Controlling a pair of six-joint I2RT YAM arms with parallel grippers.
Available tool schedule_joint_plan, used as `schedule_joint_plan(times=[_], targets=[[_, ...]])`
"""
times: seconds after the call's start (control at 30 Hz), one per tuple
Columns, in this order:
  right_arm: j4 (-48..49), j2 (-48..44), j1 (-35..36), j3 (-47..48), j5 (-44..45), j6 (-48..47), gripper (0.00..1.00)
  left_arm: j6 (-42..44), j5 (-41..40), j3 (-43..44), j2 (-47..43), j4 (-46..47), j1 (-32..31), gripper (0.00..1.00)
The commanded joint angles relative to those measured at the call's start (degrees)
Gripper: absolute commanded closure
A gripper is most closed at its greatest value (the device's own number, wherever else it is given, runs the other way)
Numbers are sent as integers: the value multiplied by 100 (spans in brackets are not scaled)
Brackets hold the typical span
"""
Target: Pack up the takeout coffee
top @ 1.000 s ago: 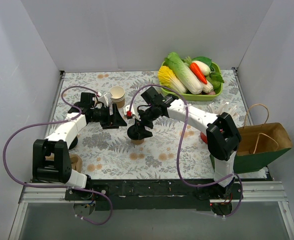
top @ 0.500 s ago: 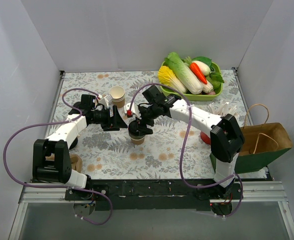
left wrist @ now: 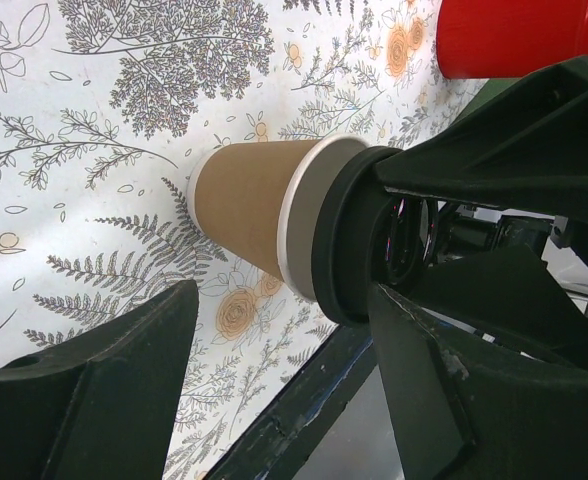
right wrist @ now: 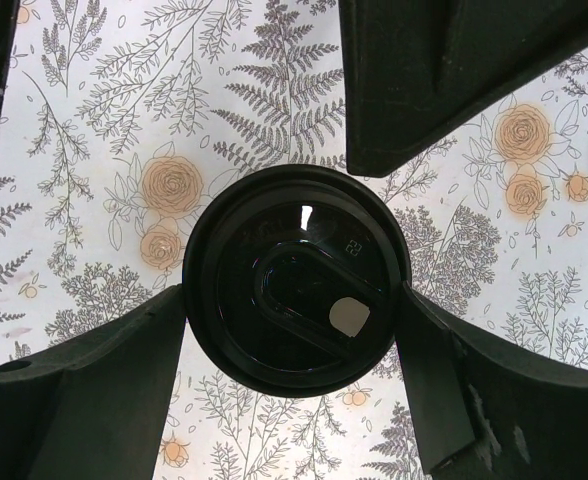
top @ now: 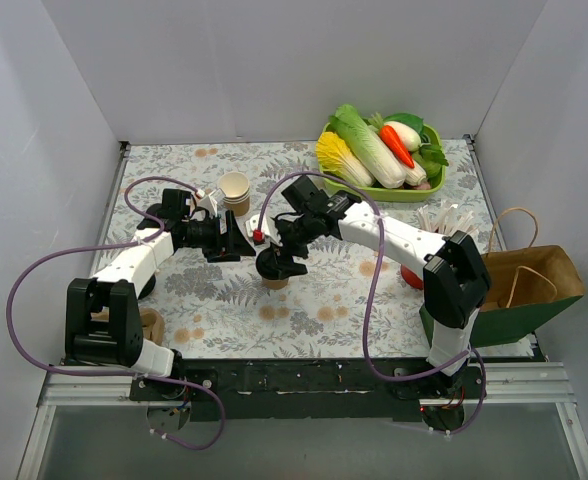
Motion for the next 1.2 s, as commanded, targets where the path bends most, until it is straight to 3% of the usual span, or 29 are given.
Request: schedule_joint_plan(times=[0.0,1.17], targets=[[-10,2,70,50,87,-55,22,6,134,-142,-291,80,15,32],[70,301,97,278,158,15,17,-108,99,-380,-63,203,15,32]])
